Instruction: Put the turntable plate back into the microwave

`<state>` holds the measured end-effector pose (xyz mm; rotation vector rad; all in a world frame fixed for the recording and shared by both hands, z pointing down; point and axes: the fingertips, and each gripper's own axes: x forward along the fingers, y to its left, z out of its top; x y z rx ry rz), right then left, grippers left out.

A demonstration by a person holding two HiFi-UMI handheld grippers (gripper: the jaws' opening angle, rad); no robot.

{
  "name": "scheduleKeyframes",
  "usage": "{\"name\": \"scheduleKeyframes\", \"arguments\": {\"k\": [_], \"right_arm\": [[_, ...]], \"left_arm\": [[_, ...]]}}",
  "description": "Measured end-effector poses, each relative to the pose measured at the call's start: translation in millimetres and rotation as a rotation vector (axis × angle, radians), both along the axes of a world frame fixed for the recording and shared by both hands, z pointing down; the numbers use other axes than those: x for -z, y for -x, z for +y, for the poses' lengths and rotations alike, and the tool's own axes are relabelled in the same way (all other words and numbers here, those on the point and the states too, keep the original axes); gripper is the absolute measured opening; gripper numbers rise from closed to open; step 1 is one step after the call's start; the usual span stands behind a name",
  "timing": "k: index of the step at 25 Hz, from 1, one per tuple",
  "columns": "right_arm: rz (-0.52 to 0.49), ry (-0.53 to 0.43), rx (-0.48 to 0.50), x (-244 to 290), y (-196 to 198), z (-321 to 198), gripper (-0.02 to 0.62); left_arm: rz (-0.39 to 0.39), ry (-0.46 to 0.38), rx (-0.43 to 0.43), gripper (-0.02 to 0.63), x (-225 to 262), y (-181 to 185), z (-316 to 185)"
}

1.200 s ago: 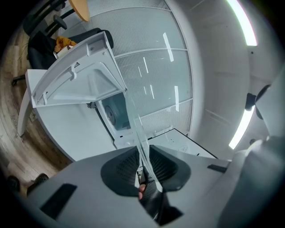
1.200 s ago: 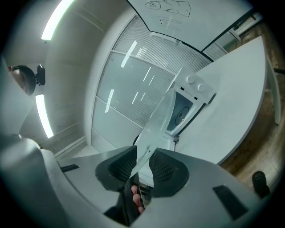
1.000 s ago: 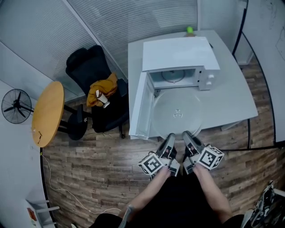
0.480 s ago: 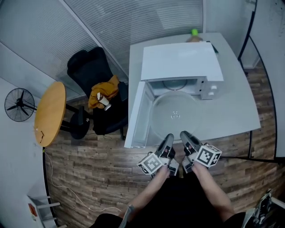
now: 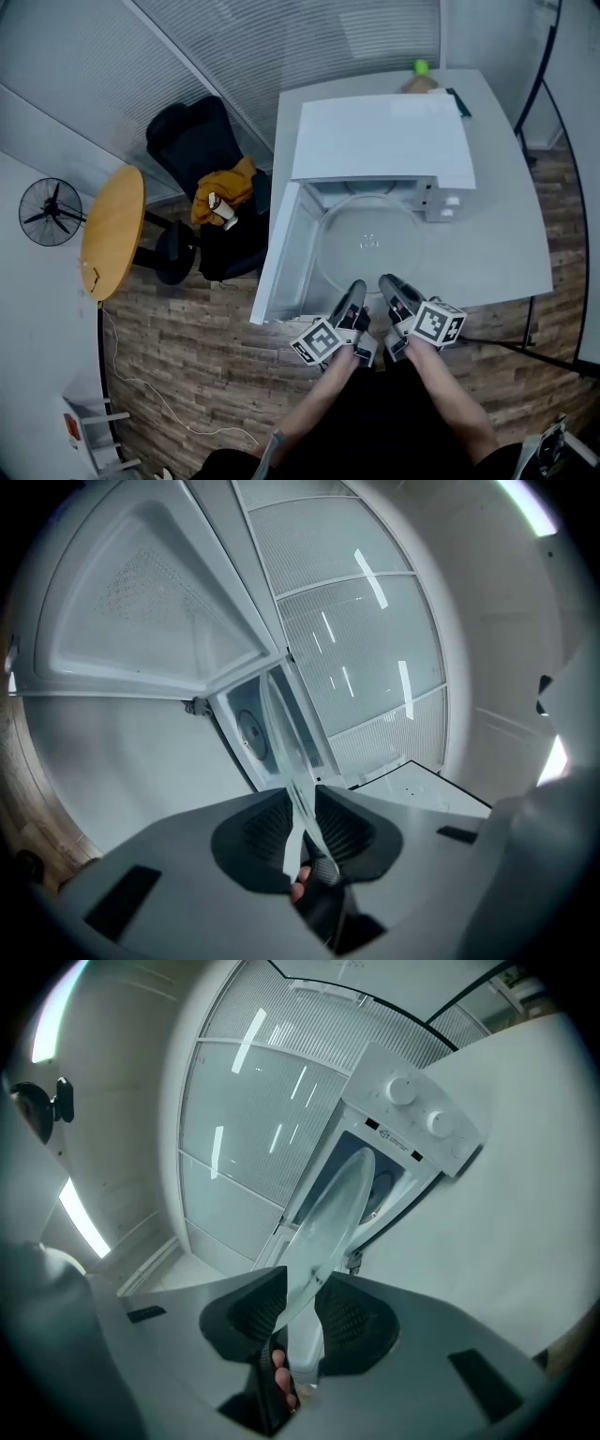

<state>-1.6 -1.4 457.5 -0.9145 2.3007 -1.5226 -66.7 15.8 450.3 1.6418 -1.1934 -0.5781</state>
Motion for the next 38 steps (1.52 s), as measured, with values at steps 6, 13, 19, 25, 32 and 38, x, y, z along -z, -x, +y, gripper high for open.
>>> {"name": "scheduleKeyframes", "arguments": {"k": [6, 13, 19, 25, 32, 38], "right_arm": [[0.03, 0.014, 0.049, -11.4, -9.9, -13.6, 0.109], [0.054, 0.006, 0.063, -21.5, -18.2, -22.7, 0.112], [0.06, 0.006, 0.051, -32.3, -18.1, -35.3, 0.114], [0.09, -0.031, 0.044, -42.7, -13.6, -56.3, 0.117], [0.143, -0.065, 0.045, -55.4, -3.4, -81.9, 0.117], [0.163, -0.07, 0.041, -65.7, 8.2, -105.8, 0.12]], "left_arm": [[-0.004, 0.017, 0.045, 0.066, -10.0, -10.4, -11.6], [-0.031, 0.023, 0.049, 0.071, -20.4, -19.6, -21.2], [-0.068, 0.008, 0.043, 0.074, -28.1, -16.9, -36.1], [-0.073, -0.01, 0.018, 0.077, -40.9, -12.2, -57.4], [-0.079, -0.026, -0.006, 0.081, -57.0, -2.4, -83.2], [-0.091, -0.028, -0.023, 0.086, -68.9, 8.6, -107.7]]}}
